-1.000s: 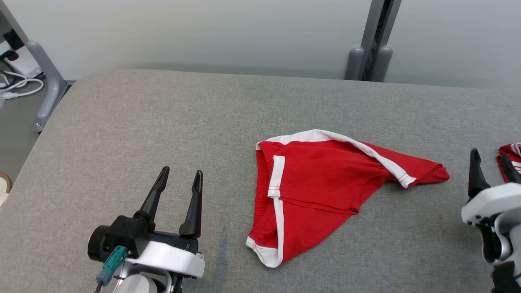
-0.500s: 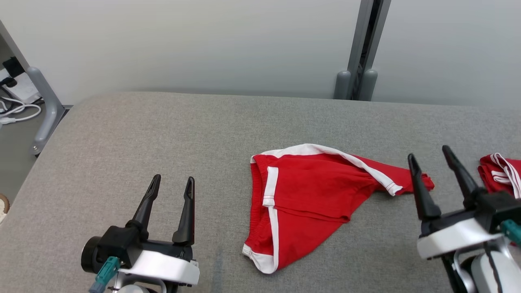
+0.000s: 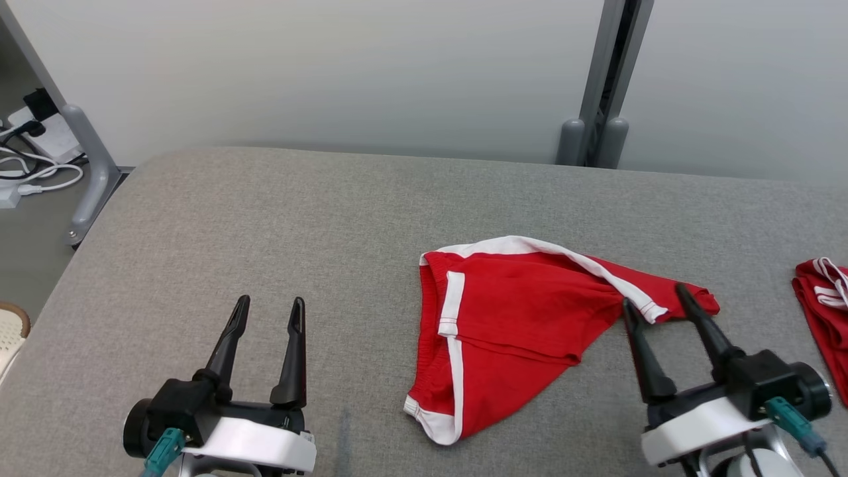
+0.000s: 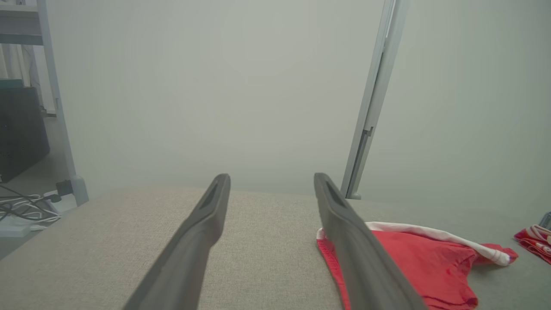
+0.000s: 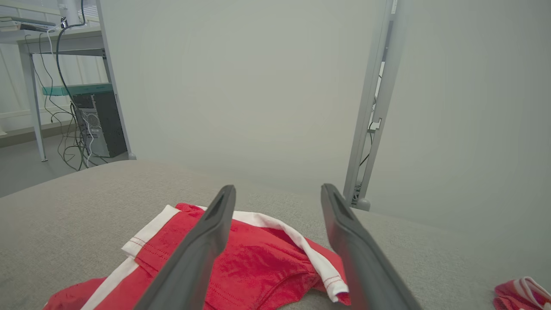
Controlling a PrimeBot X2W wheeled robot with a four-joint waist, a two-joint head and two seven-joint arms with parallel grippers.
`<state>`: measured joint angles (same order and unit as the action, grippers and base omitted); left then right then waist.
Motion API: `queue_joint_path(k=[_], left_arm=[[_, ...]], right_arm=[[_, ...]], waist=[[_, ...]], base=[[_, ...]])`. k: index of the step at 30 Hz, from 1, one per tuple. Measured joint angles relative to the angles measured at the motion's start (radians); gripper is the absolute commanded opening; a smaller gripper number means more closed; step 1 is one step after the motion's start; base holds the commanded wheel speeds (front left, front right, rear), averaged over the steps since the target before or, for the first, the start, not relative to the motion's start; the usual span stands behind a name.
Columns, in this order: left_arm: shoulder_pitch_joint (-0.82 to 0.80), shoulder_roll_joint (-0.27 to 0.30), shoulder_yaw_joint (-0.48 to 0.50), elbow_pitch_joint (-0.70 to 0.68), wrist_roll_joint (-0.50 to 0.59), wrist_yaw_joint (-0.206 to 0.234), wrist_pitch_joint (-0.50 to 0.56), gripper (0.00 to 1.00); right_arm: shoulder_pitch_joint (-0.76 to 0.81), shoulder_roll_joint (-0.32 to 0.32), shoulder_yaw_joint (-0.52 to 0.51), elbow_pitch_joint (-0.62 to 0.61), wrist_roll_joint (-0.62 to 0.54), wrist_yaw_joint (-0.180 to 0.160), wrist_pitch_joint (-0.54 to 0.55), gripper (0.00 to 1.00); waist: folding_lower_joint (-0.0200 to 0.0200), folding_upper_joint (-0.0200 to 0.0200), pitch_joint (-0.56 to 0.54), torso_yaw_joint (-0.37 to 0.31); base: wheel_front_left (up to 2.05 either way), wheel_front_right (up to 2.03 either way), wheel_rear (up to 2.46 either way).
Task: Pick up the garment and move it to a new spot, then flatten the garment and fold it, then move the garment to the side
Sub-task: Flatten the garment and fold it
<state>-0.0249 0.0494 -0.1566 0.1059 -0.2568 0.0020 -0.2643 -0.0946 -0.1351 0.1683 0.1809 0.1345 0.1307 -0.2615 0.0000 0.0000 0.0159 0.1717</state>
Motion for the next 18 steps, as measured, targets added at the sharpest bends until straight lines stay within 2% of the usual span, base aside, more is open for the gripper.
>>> queue_joint_path(k=[5, 12, 18], left_arm=[[-0.002, 0.000, -0.012, 0.002, 0.000, -0.001, 0.000, 1.00], [-0.023, 0.000, -0.035, 0.012, -0.004, -0.002, 0.000, 1.00], [-0.024, 0.000, -0.045, 0.023, -0.017, 0.001, 0.000, 1.00]], right_arm=[[-0.047, 0.013, 0.118, 0.042, -0.014, 0.000, 0.035, 1.00], [-0.156, 0.042, 0.263, 0.166, -0.025, 0.000, 0.108, 1.00], [-0.231, 0.061, 0.307, 0.283, -0.022, 0.000, 0.155, 1.00]], waist=[[0.0000, 0.0000, 0.009, 0.020], [0.0000, 0.0000, 0.032, 0.068], [0.0000, 0.0000, 0.046, 0.122]], base=[[0.00, 0.00, 0.00], [0.00, 0.00, 0.00], [0.00, 0.00, 0.00]])
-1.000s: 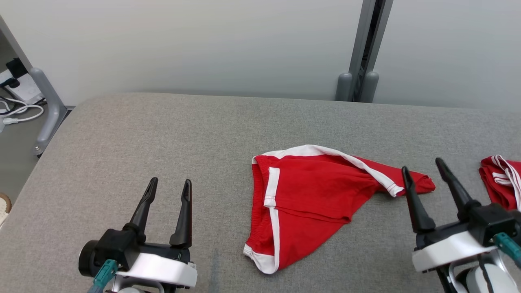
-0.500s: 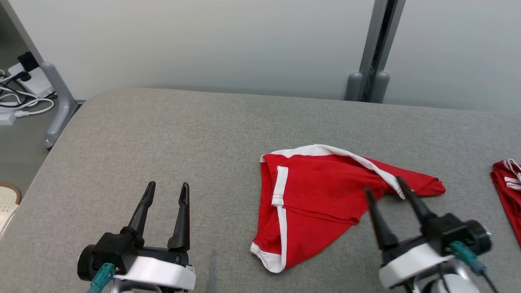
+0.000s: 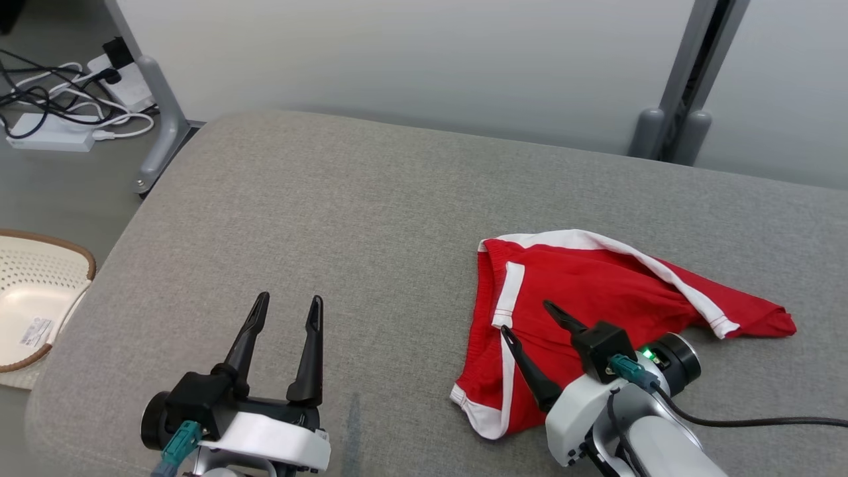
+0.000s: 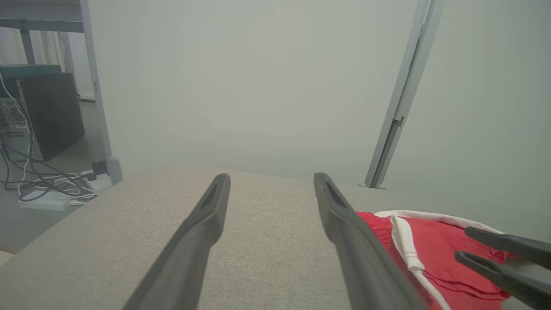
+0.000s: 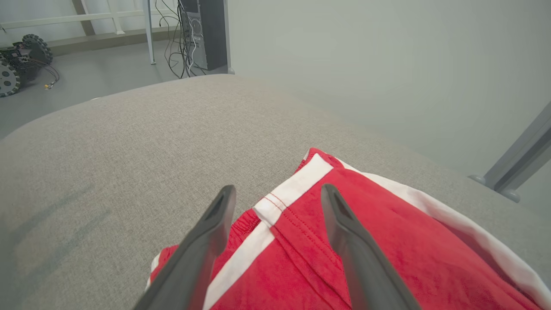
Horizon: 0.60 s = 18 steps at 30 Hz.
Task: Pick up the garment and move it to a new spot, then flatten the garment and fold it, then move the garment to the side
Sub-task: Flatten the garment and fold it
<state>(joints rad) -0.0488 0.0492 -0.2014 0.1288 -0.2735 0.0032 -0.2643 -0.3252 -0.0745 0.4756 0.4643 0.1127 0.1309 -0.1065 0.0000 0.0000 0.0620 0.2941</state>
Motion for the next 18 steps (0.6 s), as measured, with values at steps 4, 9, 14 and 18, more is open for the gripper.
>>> queue_joint_path(k=[4, 9, 14, 18], left_arm=[[0.000, 0.000, -0.005, 0.002, -0.006, 0.002, 0.000, 1.00], [0.000, 0.000, -0.015, 0.004, -0.014, 0.004, 0.000, 1.00], [0.000, 0.000, -0.022, 0.005, -0.021, 0.008, 0.000, 1.00], [-0.001, 0.000, -0.025, 0.004, -0.025, 0.012, 0.000, 1.00]], right_arm=[[-0.027, 0.009, -0.024, 0.068, -0.004, 0.000, 0.012, 1.00], [-0.048, 0.017, -0.053, 0.139, -0.026, 0.000, 0.021, 1.00], [-0.065, 0.022, -0.058, 0.192, -0.040, 0.000, 0.018, 1.00], [-0.084, 0.024, -0.051, 0.221, -0.026, 0.000, 0.019, 1.00]], waist=[[0.0000, 0.0000, 0.009, 0.033], [0.0000, 0.0000, 0.020, 0.064], [0.0000, 0.0000, 0.025, 0.080], [0.0000, 0.0000, 0.029, 0.084]], base=[[0.00, 0.00, 0.00], [0.00, 0.00, 0.00], [0.00, 0.00, 0.00], [0.00, 0.00, 0.00]])
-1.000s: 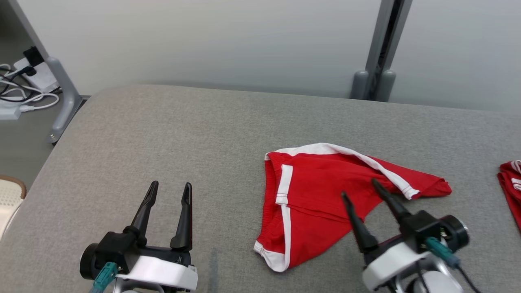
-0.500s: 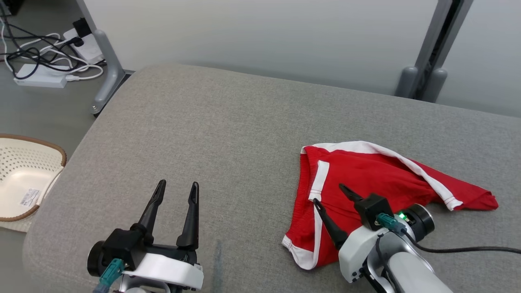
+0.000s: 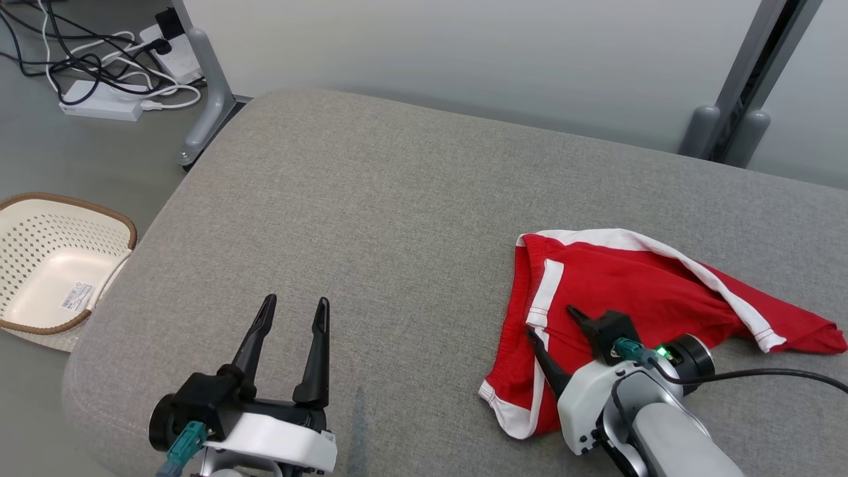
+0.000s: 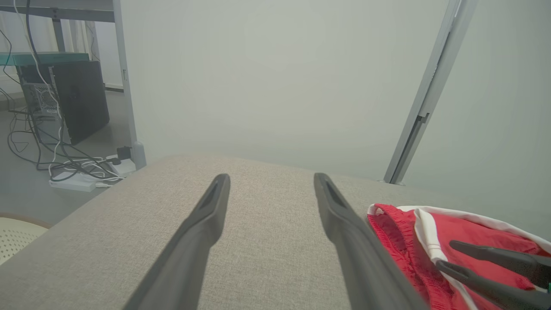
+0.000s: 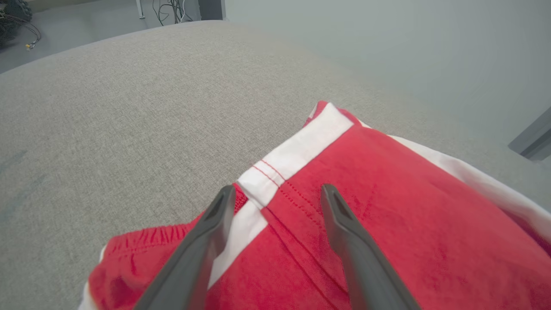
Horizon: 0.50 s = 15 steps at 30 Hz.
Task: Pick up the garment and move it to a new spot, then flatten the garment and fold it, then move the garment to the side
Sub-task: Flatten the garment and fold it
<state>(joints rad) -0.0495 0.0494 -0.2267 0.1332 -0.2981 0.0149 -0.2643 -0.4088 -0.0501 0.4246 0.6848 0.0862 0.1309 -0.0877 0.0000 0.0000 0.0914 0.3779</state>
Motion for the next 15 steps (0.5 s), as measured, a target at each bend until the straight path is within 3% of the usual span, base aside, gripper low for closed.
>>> queue_joint_path(k=[9, 10, 11, 12, 15], left_arm=[[-0.007, 0.000, -0.014, -0.004, -0.011, 0.004, 0.000, 1.00], [-0.011, 0.000, -0.016, -0.004, -0.011, 0.004, 0.000, 1.00], [-0.014, 0.000, -0.017, -0.004, -0.012, 0.004, 0.000, 1.00], [-0.016, 0.000, -0.019, -0.004, -0.012, 0.004, 0.000, 1.00], [-0.017, 0.000, -0.020, -0.003, -0.012, 0.004, 0.000, 1.00]], right_arm=[[-0.039, 0.001, 0.030, 0.046, 0.040, 0.000, 0.001, 0.97], [-0.042, 0.001, 0.032, 0.051, 0.045, 0.000, 0.001, 0.47], [-0.046, 0.001, 0.032, 0.057, 0.053, 0.000, 0.000, 0.13], [-0.051, 0.001, 0.033, 0.061, 0.061, 0.000, -0.001, 0.00], [-0.057, 0.001, 0.037, 0.070, 0.076, 0.000, -0.010, 0.00]], waist=[[0.0000, 0.0000, 0.011, -0.002], [0.0000, 0.0000, 0.012, -0.001], [0.0000, 0.0000, 0.013, -0.001], [0.0000, 0.0000, 0.014, -0.001], [0.0000, 0.0000, 0.013, -0.001]], base=[[0.00, 0.00, 0.00], [0.00, 0.00, 0.00], [0.00, 0.00, 0.00], [0.00, 0.00, 0.00], [0.00, 0.00, 0.00]])
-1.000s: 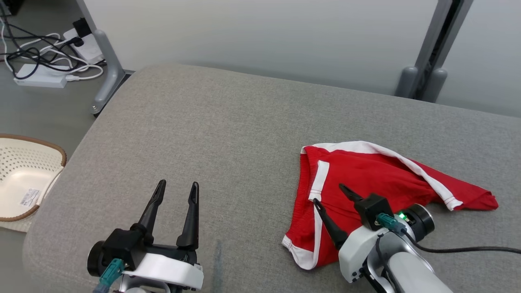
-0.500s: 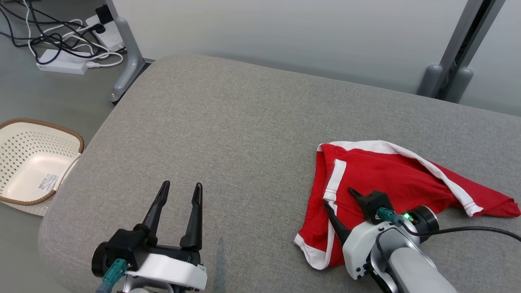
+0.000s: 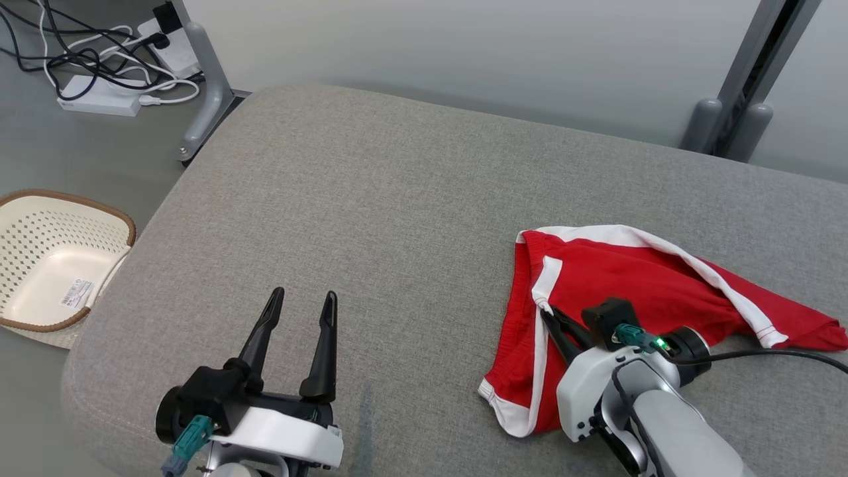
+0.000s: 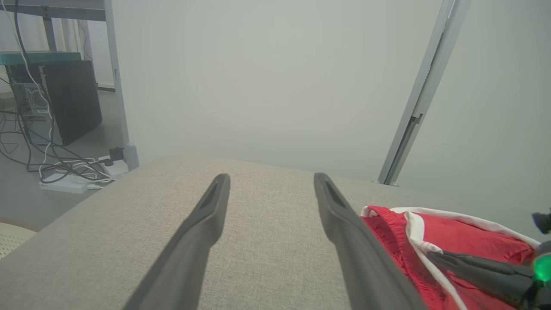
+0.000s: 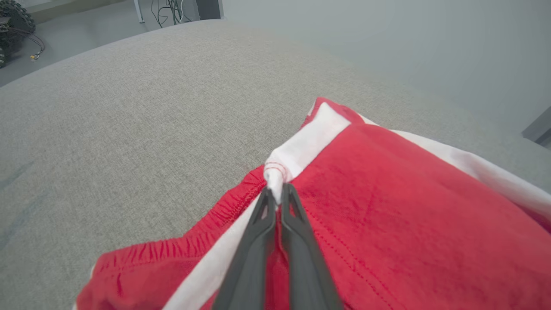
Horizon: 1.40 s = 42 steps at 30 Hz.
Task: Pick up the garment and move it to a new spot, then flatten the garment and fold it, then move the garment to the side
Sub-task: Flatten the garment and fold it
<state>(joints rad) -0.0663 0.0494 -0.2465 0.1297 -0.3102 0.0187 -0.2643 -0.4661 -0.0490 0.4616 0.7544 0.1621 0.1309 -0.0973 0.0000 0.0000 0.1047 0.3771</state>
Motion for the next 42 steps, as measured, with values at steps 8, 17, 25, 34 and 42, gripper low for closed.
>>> queue_joint_path(k=[8, 17, 25, 34, 42], left_arm=[[0.000, 0.000, 0.009, 0.003, 0.001, 0.000, 0.000, 1.00], [0.016, 0.000, 0.056, -0.005, 0.022, -0.002, 0.000, 1.00], [0.018, 0.001, 0.079, -0.016, 0.038, -0.019, 0.000, 1.00], [-0.011, 0.000, 0.076, -0.013, 0.053, -0.035, 0.000, 1.00], [-0.020, -0.001, 0.072, -0.003, 0.060, -0.037, 0.000, 1.00]], right_arm=[[-0.006, 0.000, -0.011, 0.001, 0.050, 0.000, -0.047, 0.00], [0.001, -0.007, -0.102, -0.112, 0.062, 0.000, -0.091, 0.00], [0.145, -0.184, -0.179, -0.374, 0.049, 0.000, 0.012, 0.00], [0.294, -0.276, -0.252, -0.612, 0.031, 0.000, 0.162, 0.00], [0.404, -0.351, -0.235, -0.698, -0.015, 0.000, 0.276, 0.00]], waist=[[0.0001, 0.0000, -0.010, -0.011], [0.0000, 0.0000, -0.025, -0.078], [0.0000, 0.0000, -0.020, -0.192], [0.0000, 0.0000, 0.007, -0.313], [0.0000, 0.0001, 0.009, -0.375]], base=[[0.00, 0.00, 0.00], [0.00, 0.00, 0.00], [0.00, 0.00, 0.00], [0.00, 0.00, 0.00], [0.00, 0.00, 0.00]])
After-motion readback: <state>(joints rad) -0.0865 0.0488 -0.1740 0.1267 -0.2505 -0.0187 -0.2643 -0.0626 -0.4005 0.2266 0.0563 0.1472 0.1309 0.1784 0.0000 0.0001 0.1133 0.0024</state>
